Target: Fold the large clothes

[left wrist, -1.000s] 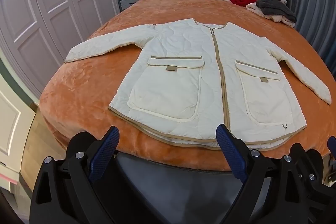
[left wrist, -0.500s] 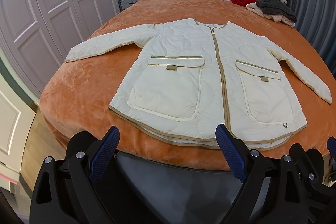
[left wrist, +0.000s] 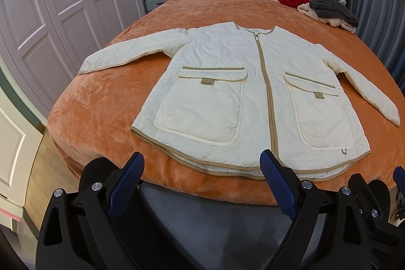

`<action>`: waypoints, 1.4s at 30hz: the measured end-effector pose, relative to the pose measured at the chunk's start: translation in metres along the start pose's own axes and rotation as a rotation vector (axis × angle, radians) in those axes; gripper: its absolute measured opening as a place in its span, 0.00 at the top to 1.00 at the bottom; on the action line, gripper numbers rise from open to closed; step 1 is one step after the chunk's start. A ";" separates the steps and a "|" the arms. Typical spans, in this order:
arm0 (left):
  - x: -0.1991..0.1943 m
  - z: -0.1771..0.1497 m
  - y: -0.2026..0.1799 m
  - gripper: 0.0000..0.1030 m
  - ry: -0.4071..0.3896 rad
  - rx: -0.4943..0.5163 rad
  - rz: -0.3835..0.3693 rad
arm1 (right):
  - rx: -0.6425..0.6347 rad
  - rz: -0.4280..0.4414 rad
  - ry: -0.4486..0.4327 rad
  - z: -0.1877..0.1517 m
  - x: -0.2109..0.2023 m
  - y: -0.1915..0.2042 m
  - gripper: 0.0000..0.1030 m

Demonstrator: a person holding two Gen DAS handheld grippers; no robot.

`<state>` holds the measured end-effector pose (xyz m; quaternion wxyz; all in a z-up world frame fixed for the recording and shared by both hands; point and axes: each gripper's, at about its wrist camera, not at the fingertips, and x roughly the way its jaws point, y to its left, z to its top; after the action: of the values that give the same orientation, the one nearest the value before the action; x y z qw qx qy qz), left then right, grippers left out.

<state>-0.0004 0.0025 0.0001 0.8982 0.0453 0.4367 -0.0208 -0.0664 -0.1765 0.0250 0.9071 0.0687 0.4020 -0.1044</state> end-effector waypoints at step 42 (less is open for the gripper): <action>0.001 0.000 -0.002 0.14 0.001 0.003 0.003 | 0.004 0.002 0.005 0.000 0.001 0.000 0.05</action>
<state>0.0000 0.0002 -0.0002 0.8980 0.0473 0.4370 -0.0199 -0.0662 -0.1763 0.0242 0.9061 0.0711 0.4038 -0.1041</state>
